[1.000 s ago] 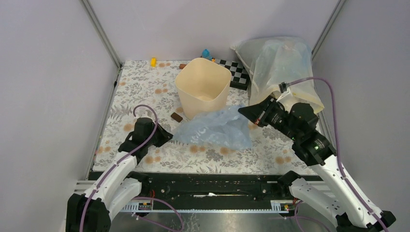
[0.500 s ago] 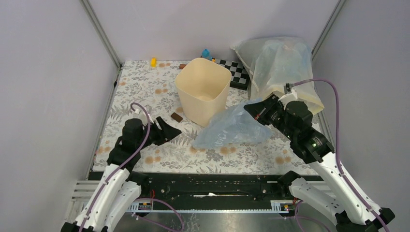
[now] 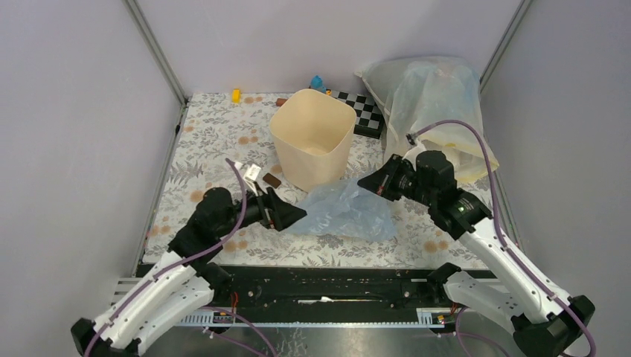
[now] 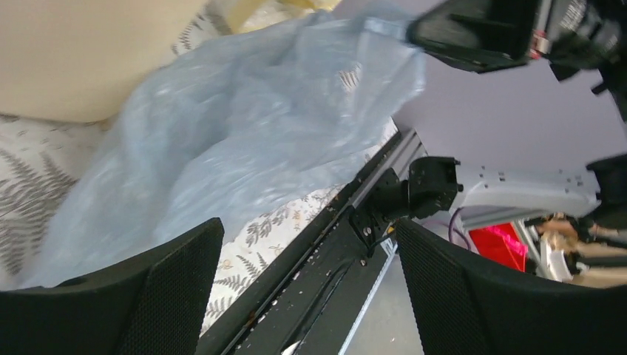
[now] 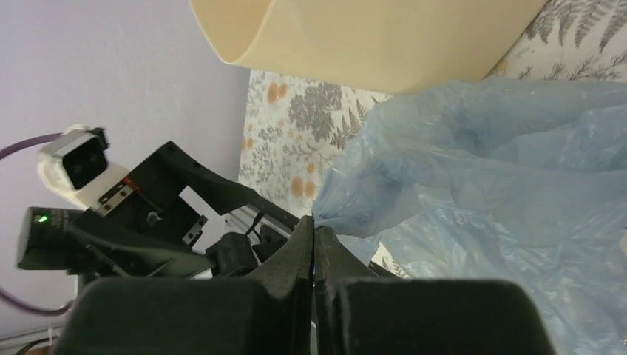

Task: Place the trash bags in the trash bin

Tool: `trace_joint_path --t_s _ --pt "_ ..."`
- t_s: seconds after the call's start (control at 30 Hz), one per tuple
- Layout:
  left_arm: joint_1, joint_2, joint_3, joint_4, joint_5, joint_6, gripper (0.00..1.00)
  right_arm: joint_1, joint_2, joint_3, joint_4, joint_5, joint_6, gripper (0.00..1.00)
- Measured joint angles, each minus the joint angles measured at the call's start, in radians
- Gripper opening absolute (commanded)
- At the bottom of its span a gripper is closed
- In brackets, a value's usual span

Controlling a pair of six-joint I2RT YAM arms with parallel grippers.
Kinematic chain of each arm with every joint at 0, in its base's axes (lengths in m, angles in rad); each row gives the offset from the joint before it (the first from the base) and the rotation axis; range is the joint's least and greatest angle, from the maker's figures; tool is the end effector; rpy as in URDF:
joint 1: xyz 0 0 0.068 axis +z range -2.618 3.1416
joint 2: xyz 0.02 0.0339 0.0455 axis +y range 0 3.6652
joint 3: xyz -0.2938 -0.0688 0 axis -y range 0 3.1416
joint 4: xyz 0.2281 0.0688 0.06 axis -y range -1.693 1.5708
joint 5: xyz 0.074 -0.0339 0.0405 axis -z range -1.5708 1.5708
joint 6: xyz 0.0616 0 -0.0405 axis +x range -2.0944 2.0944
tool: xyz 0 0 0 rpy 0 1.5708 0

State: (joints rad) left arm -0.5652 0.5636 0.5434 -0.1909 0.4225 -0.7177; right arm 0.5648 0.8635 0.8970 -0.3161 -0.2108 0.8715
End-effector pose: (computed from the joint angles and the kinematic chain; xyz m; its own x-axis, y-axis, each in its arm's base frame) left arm 0.0947 -0.0900 0.2986 -0.6772 -0.2808 -0.6801 0.5067 0.4923 -0.7078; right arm 0.1485 0.1094 0.3670 -0.6821 0.4537 -0.5735 -0.2659 0.5767 0.7725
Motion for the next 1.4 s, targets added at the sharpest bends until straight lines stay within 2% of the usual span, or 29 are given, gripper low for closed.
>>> trace_joint_path --t_s 0.2,0.43,0.53,0.67,0.83,0.87,0.93,1.0,1.03,1.07,1.1,1.2,1.3,1.4 --pt "-0.280 0.131 0.064 0.058 -0.177 0.106 0.91 0.047 0.084 -0.016 0.007 -0.055 -0.004 0.00" --pt "-0.484 0.308 0.175 0.094 -0.380 0.223 0.93 0.114 0.107 -0.022 0.024 -0.060 -0.003 0.00" --pt "-0.552 0.375 0.211 0.098 -0.463 0.265 0.91 0.122 0.127 -0.022 0.034 -0.060 -0.003 0.00" --pt "-0.597 0.456 0.265 0.094 -0.567 0.308 0.80 0.133 0.143 -0.022 0.041 -0.060 -0.003 0.00" --pt "-0.618 0.531 0.325 0.077 -0.697 0.344 0.63 0.142 0.147 -0.022 0.048 -0.060 -0.002 0.00" --pt "-0.619 0.539 0.328 0.077 -0.725 0.353 0.58 0.142 0.147 -0.022 0.052 -0.060 -0.002 0.00" --pt "-0.620 0.550 0.328 0.073 -0.769 0.369 0.43 0.142 0.147 -0.022 0.059 -0.060 -0.002 0.02" --pt "-0.620 0.561 0.328 0.075 -0.798 0.387 0.18 0.142 0.147 -0.022 0.063 -0.060 -0.002 0.12" --pt "-0.620 0.566 0.328 0.077 -0.807 0.391 0.03 0.142 0.146 -0.022 0.063 -0.060 -0.003 0.24" --pt "-0.620 0.572 0.328 0.079 -0.814 0.397 0.00 0.142 0.146 -0.022 0.064 -0.060 -0.003 0.36" --pt "-0.621 0.578 0.328 0.078 -0.823 0.399 0.00 0.142 0.146 -0.022 0.063 -0.059 -0.004 0.49" --pt "-0.623 0.584 0.328 0.057 -0.859 0.397 0.00 0.144 0.124 -0.023 0.050 -0.024 -0.025 0.73" --pt "-0.616 0.575 0.328 0.047 -0.879 0.375 0.00 0.145 0.063 -0.027 0.028 0.043 -0.050 0.83" --pt "-0.589 0.535 0.328 0.022 -0.873 0.336 0.00 0.146 -0.024 -0.070 0.020 0.108 -0.081 0.86"
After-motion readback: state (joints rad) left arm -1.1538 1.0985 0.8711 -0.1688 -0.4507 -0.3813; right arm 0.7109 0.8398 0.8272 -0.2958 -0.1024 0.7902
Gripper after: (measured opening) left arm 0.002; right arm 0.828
